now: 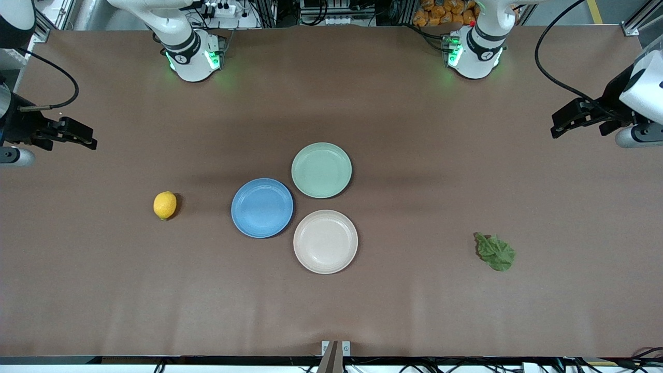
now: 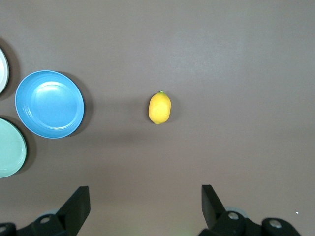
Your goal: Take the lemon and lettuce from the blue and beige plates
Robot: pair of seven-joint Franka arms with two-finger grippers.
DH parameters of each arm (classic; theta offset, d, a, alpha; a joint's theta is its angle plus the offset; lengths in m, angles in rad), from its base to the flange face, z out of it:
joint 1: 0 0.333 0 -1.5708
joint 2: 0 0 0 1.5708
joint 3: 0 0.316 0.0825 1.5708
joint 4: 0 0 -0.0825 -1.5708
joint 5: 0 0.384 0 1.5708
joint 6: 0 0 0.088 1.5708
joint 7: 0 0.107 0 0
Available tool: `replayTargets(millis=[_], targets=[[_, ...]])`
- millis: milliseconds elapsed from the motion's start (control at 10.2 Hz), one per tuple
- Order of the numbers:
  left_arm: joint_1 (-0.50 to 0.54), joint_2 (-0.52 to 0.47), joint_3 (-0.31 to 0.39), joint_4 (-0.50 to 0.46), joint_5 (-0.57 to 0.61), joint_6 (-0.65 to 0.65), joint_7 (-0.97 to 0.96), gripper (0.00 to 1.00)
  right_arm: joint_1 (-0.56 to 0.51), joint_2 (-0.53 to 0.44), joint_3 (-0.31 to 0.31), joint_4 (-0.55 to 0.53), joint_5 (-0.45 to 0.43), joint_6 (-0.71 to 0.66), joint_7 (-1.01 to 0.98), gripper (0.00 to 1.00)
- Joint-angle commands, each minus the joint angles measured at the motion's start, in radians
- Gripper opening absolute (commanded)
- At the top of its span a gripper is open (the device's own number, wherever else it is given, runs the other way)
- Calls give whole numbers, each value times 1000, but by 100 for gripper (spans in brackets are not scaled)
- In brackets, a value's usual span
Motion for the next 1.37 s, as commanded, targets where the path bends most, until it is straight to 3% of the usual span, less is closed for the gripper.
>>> replayTargets(millis=[0, 1275], targets=[[8, -44, -1, -82, -12, 56, 19, 100, -6, -30, 8, -32, 12, 7, 18, 100], [19, -52, 4, -47, 42, 53, 16, 100, 2, -29, 14, -34, 12, 16, 58, 100]])
